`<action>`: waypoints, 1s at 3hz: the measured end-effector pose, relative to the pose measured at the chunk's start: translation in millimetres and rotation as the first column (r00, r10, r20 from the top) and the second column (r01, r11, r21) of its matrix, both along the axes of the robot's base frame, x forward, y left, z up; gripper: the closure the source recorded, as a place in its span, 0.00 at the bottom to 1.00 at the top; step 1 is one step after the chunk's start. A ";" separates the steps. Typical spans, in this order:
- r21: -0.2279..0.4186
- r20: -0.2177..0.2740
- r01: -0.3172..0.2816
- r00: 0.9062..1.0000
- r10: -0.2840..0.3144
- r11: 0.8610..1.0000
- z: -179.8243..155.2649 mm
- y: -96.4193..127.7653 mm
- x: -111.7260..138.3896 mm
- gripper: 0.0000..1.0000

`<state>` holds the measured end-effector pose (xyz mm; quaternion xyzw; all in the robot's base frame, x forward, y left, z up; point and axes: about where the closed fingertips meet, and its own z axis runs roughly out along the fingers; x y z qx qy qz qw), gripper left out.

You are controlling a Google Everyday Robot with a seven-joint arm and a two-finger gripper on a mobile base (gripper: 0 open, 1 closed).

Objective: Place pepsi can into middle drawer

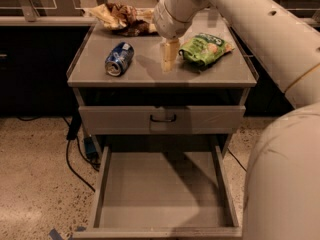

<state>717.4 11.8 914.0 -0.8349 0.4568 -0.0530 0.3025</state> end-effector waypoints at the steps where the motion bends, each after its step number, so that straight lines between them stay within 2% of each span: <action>1: 0.016 0.009 -0.081 0.997 0.081 0.997 -12.9 21.6 24.6 0.00; 2: 0.046 0.002 -0.155 0.988 0.155 0.987 -30.8 49.5 41.6 0.00; 3: 0.062 -0.034 -0.252 0.966 0.255 0.966 -53.5 81.0 50.2 0.00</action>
Offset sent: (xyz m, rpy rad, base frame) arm 0.0702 0.0789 -0.0445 0.0866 0.0081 0.2466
